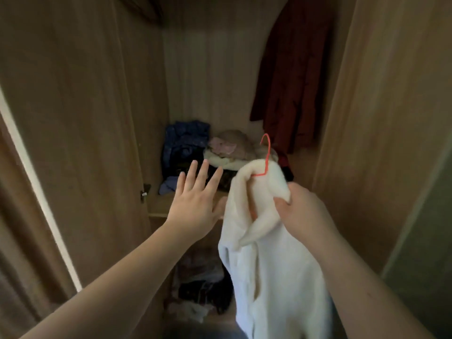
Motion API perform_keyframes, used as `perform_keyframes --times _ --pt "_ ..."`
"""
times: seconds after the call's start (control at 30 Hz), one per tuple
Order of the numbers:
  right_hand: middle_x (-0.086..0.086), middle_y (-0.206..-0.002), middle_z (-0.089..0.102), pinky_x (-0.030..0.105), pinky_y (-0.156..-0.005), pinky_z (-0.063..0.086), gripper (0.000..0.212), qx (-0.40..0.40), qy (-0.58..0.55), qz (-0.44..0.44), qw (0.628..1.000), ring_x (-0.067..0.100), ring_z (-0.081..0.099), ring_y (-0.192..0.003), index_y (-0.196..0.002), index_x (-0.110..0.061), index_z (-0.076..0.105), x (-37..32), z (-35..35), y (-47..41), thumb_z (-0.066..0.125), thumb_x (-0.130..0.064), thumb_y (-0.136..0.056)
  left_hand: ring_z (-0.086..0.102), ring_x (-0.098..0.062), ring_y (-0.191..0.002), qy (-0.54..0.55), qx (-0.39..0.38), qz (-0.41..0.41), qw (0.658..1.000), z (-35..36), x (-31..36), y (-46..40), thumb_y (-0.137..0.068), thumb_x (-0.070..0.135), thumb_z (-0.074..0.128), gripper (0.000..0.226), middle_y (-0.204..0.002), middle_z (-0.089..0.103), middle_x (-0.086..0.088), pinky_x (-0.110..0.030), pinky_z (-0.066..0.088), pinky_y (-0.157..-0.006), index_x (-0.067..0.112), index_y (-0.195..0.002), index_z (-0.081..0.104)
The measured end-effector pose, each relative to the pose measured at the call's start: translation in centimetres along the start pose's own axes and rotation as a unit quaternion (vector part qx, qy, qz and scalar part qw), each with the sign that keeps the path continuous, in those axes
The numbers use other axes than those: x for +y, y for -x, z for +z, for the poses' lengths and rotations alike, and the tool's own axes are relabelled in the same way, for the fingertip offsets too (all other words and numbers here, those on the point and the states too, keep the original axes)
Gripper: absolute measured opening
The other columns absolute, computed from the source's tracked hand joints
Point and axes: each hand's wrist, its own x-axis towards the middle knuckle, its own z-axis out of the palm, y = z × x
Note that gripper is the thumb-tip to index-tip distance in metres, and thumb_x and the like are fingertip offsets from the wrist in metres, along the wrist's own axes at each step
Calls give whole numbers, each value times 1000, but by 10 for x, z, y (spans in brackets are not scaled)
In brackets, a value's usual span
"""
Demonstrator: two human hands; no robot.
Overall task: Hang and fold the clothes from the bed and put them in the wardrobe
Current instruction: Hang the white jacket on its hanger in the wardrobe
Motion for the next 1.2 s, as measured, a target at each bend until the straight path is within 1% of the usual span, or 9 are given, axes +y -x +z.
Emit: perform_keyframes --times 0.17,0.37,0.53,0.73,0.87,0.93,1.03,1.07,1.2 --pt "3 -94 64 41 -76 52 19 65 -16 -60 996 29 60 -85 -108 -19 58 -4 -27 -89 54 -33 -96 -18 -26 -152 -24 68 -31 997 -22 -3 -86 -101 59 22 68 -167 -11 -1 -52 0 -124 35 -157 -8" --pt "-4 -81 55 35 -64 42 17 112 18 -77 991 22 51 -72 -105 -19 58 -11 -48 -201 52 -34 -96 -15 -24 -153 -2 131 -25 991 -42 -7 -187 -101 57 24 69 -168 -9 -1 -51 1 -124 36 -157 -9" --pt "2 -90 64 42 -72 54 17 142 64 -84 984 30 61 -81 -100 -21 57 -16 -54 -284 49 -34 -94 -17 -21 -153 14 158 -2 987 -36 -22 -266 -101 56 25 70 -168 -12 0 -49 -2 -124 37 -157 -12" --pt "8 -100 69 42 -77 53 23 209 104 -79 969 36 65 -94 -105 -18 61 -36 -79 -395 51 -36 -93 -18 -21 -152 7 240 2 971 -37 -61 -380 -100 57 24 70 -167 -12 0 -47 -5 -124 38 -155 -15" --pt "7 -98 67 38 -70 47 18 260 121 -75 955 35 63 -90 -101 -19 58 -58 -103 -466 51 -34 -95 -19 -21 -152 10 290 9 957 -55 -84 -462 -99 55 29 72 -167 -13 -1 -47 -5 -124 38 -156 -12" --pt "6 -98 66 37 -69 43 17 285 131 -72 947 35 63 -91 -99 -20 56 -69 -111 -500 49 -35 -95 -13 -23 -153 -5 324 29 946 -64 -93 -501 -98 54 29 72 -168 -7 -2 -48 -2 -124 37 -157 -7" --pt "5 -98 66 37 -69 42 14 318 131 -61 937 33 61 -88 -96 -23 55 -87 -122 -548 47 -35 -95 8 -28 -154 -16 376 61 925 -79 -104 -553 -89 55 25 74 -166 16 -7 -52 10 -123 33 -158 13" --pt "5 -98 66 36 -69 42 13 323 133 -60 935 32 61 -88 -95 -24 54 -93 -126 -562 46 -35 -95 10 -29 -154 -16 383 68 921 -83 -106 -569 -88 55 24 75 -166 18 -7 -53 12 -123 32 -158 14" --pt "7 -104 67 35 -72 42 15 340 129 -49 930 34 64 -98 -101 -23 58 -111 -140 -614 48 -33 -95 -11 -24 -154 -34 394 68 916 -98 -110 -625 -96 56 27 72 -168 -5 -2 -50 0 -124 37 -157 -6"
